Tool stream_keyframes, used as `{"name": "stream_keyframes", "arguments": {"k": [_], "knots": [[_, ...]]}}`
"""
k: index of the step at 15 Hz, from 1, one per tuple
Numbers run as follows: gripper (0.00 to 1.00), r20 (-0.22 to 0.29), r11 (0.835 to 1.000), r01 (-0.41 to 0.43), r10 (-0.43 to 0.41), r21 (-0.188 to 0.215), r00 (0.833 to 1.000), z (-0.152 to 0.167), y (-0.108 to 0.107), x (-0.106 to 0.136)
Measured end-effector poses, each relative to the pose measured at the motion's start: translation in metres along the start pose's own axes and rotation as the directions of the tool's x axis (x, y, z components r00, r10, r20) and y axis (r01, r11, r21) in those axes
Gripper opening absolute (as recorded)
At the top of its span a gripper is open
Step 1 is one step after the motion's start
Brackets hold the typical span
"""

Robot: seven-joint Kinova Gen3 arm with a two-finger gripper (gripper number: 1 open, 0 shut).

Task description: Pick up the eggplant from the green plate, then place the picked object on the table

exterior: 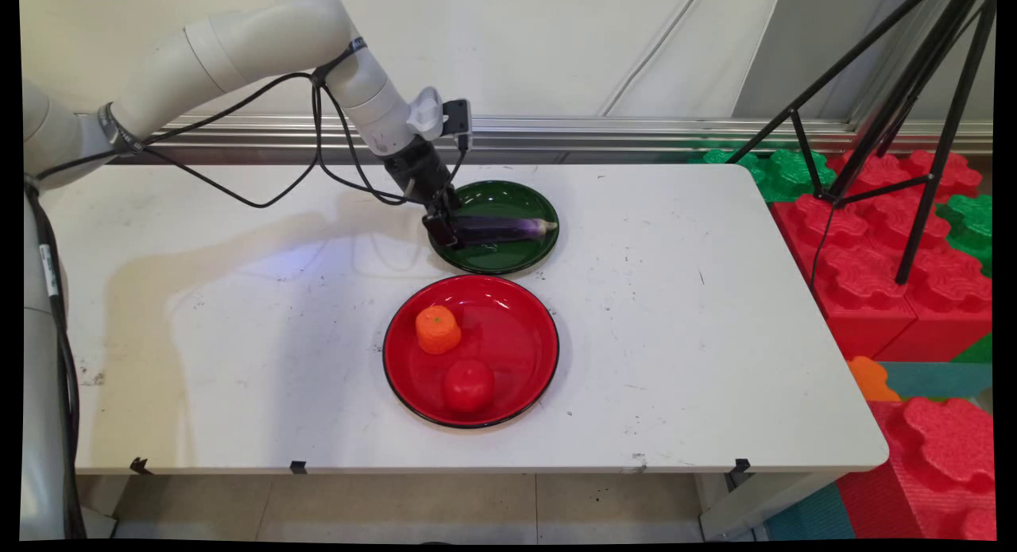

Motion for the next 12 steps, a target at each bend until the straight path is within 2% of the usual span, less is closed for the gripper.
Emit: {"name": "stream_keyframes", "arguments": {"k": [5, 6, 12], "knots": [[1.00, 0.005, 1.000, -0.004, 0.005, -0.003, 1.000, 0.0034, -0.0026, -0.0014], [0.00, 0.005, 1.000, -0.005, 0.005, -0.004, 1.000, 0.0039, -0.0032, -0.0014], [0.00, 0.002, 1.000, -0.003, 0.003, -0.012, 1.000, 0.0059, -0.0059, -0.0023]]}}
